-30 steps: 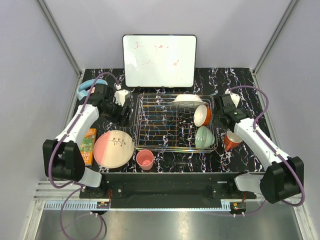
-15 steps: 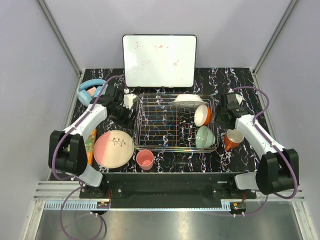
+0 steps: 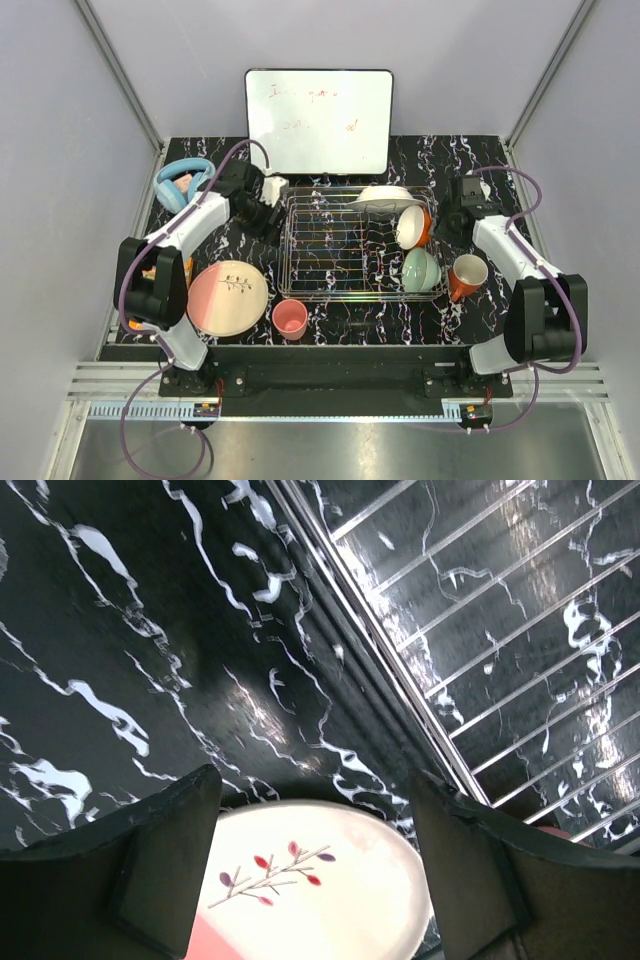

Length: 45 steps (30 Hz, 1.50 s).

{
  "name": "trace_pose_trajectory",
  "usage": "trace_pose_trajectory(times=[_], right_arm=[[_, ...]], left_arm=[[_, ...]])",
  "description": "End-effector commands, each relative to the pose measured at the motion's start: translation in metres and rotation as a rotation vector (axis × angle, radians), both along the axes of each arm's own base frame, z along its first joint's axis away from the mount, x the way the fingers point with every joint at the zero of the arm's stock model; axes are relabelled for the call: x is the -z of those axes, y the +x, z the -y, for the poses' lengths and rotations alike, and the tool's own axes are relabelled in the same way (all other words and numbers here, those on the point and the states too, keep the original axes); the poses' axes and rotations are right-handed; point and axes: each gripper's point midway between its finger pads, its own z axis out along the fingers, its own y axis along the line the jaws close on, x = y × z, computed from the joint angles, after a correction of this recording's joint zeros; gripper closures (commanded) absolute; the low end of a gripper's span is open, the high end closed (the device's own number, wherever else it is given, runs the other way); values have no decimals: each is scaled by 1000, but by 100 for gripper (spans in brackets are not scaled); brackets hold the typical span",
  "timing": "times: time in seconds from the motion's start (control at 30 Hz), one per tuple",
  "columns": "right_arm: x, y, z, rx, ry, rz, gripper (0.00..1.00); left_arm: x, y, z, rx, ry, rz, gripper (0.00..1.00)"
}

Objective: Load the mixed dishes into the dish rack

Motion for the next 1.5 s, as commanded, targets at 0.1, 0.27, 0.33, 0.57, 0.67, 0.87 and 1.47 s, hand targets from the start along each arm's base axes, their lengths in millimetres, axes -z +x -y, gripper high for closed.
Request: trace_pose_trajectory(times=[0.1, 0.27, 0.33, 0.57, 0.67, 0.87, 1.47], right_arm=[[-34, 35, 0, 9, 9, 121, 38], [-37, 39, 12, 26, -23, 128, 38], [-33, 41, 13, 30, -15, 122, 38], [-24, 52, 19, 43, -6, 107, 37], [-31, 56, 24, 48, -23, 122, 34], [-75, 58, 36, 113, -59, 240, 1], [-175, -8, -272, -595, 19, 472, 0]], left_arm=[[-31, 50, 20, 7, -36, 102, 22], [-29, 62, 28, -1, -58, 87, 22], [-26, 62, 31, 3, -57, 77, 22], [-25, 77, 33, -5, -45, 91, 22], [-30, 82, 31, -9, -32, 108, 23], [-49, 87, 5, -45, -10, 154, 21], [-44, -68, -158, -165, 49, 94, 14]])
